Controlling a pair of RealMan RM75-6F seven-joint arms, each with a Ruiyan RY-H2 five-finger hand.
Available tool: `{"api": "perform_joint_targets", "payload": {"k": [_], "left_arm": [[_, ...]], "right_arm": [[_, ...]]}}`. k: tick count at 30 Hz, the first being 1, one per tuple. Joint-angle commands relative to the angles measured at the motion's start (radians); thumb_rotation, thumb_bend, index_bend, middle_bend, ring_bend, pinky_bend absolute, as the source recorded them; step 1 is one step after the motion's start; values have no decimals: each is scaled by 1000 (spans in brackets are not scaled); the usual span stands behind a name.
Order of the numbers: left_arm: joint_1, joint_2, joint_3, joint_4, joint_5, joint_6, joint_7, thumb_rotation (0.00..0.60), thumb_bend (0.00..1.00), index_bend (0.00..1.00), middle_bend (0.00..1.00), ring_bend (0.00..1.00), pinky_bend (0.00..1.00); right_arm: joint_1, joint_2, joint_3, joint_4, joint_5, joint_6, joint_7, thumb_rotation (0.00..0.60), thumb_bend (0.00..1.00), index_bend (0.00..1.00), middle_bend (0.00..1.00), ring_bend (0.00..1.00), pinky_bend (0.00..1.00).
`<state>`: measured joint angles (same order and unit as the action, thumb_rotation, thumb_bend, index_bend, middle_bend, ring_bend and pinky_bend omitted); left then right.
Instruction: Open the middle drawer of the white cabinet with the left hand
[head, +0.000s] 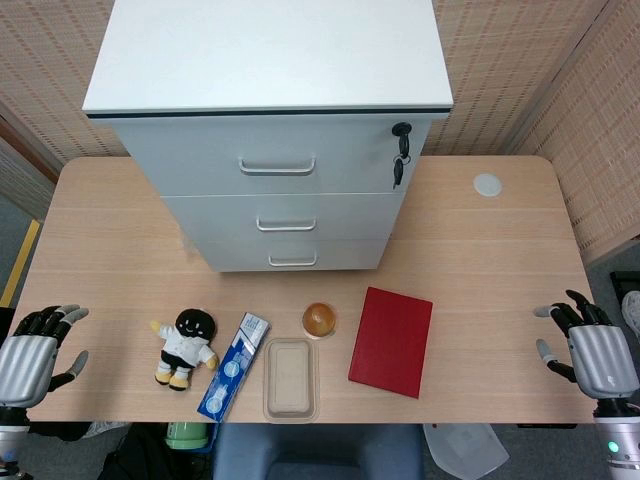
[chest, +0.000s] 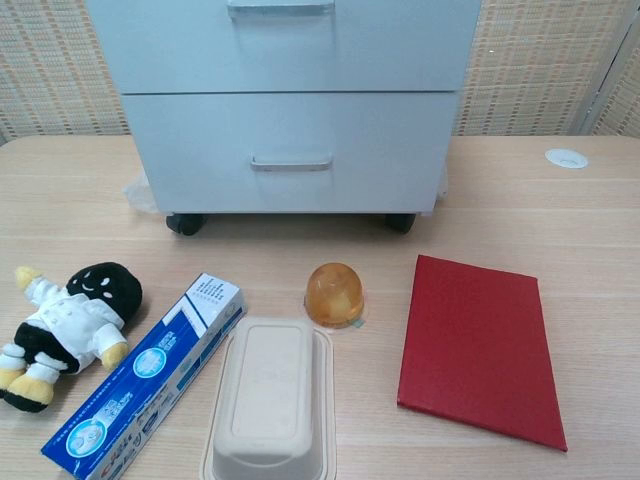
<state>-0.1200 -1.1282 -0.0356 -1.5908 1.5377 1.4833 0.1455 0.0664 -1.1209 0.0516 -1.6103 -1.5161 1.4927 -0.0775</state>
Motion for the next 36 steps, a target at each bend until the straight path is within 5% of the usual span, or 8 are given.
{"api": "perform_joint_targets", "payload": {"k": [1,14,23,36], "left_arm": [[-1,-2,0,3,2,2,-3,600,296,242,243,196,214],[-25,-18,-10,17,45,12,-24,600,296,266,274,245,215],[-111,-33,-40,15,120,-16,-67,600,296,305,395,368,332],[-347,-91,-83,-16,201,-227,-140,600,353,337,801,750,834]], "right_arm": [[0,-1,0,2,1,-1,1,600,314,352,356,296,249],[-13,-9,4,14,12,15,2,600,314,352,356,296,249],[-17,-6,11,29,18,24,19,600,314,353,356,296,248],[-8,23,30,8,12,31,31,600,315,353,356,296,249]]}}
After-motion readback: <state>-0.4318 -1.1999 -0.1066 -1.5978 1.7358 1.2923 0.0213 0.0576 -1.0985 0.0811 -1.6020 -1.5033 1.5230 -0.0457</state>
